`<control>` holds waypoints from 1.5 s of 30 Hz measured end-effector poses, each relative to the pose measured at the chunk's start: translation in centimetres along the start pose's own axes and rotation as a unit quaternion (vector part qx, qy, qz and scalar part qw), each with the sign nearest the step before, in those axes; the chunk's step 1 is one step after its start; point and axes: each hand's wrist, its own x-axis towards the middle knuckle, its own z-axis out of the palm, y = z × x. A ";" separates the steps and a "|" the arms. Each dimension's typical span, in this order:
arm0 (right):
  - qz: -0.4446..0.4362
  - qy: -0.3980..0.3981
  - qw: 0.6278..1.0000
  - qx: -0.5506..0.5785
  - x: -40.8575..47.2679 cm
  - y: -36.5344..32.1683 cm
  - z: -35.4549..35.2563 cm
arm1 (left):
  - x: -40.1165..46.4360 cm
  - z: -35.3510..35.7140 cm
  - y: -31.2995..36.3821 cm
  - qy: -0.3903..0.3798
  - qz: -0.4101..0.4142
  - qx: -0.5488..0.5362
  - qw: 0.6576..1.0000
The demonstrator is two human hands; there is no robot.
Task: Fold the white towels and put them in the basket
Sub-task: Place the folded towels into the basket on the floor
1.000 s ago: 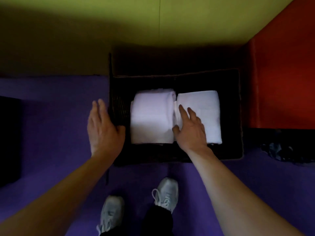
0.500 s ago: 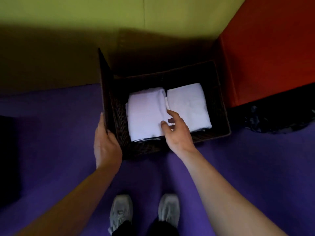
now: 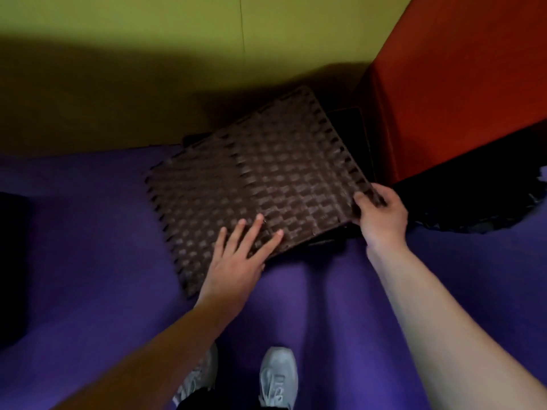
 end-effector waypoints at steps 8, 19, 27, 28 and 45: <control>-0.003 0.050 0.972 -0.232 0.7 5.8 -5.3 | -1.7 0.5 -2.7 -0.008 -0.222 -0.053 0.973; -0.095 0.040 0.955 -0.277 0.1 5.8 -5.1 | -0.9 -0.5 -3.8 0.098 -0.353 -0.343 0.865; -0.204 0.063 0.940 -0.266 0.2 6.2 -6.1 | -2.0 -0.6 -3.1 0.132 -0.316 -0.353 0.871; -0.211 0.063 0.934 -0.283 0.5 6.0 -6.0 | -1.8 -0.6 -3.2 0.134 -0.321 -0.355 0.868; -0.064 0.014 0.960 -0.271 0.8 4.1 -4.1 | 0.1 -1.0 -4.7 0.115 -0.322 -0.362 0.867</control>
